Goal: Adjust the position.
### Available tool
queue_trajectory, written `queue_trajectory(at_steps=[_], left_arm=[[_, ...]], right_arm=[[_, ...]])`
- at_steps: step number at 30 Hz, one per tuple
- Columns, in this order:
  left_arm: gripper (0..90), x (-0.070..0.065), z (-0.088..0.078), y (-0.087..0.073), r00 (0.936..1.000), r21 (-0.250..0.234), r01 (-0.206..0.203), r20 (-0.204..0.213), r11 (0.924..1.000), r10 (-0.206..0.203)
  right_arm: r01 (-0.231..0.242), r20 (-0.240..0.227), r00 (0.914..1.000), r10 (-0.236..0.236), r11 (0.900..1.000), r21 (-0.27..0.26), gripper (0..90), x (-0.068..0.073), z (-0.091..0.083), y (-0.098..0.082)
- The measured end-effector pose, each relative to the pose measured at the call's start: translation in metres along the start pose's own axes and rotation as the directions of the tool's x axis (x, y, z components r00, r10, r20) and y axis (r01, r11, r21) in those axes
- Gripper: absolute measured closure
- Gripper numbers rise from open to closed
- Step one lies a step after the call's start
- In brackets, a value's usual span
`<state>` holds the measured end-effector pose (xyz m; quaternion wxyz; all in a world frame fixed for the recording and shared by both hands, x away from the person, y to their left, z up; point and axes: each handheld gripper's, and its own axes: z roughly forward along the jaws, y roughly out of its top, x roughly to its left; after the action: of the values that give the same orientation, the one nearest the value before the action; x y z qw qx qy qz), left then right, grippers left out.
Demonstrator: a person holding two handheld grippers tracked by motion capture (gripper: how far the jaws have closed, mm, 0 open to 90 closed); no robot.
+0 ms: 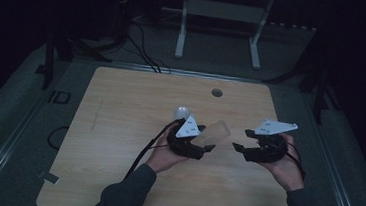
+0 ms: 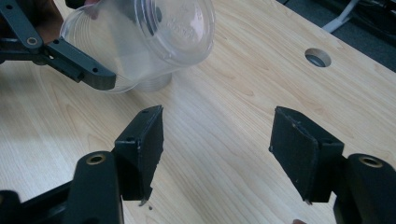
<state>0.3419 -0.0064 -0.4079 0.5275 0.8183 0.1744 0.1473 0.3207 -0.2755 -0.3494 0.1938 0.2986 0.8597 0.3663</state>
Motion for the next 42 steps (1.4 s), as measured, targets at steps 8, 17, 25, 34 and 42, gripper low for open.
queue_trajectory(at_steps=[8,17,25,34,42], left_arm=[[29.8,-0.001,0.001,0.0,0.9998,0.02,-0.012,0.013,0.9997,0.012],[29.8,-0.001,0.002,0.0,0.9992,0.042,-0.028,0.028,0.9987,0.027],[29.8,-0.001,0.003,0.0,0.9983,0.062,-0.047,0.038,0.997,0.045],[29.8,-0.002,0.005,-0.002,0.9971,0.087,-0.071,0.031,0.9936,0.069],[29.8,-0.004,0.008,-0.003,0.9949,0.112,-0.096,0.04,0.989,0.092]], right_arm=[[0.045,0.009,0.9989,-0.045,0.998,0.051,34.7,0.0,-0.003,0.006],[0.09,0.002,0.9958,-0.091,0.99,0.11,34.8,0.001,0.001,0.009],[0.134,-0.016,0.9909,-0.134,0.977,0.166,34.7,0.001,0.005,0.01],[0.187,-0.037,0.9823,-0.184,0.962,0.199,34.7,0.004,0.006,0.012],[0.23,-0.057,0.9732,-0.223,0.945,0.231,34.7,0.006,0.006,0.014]])
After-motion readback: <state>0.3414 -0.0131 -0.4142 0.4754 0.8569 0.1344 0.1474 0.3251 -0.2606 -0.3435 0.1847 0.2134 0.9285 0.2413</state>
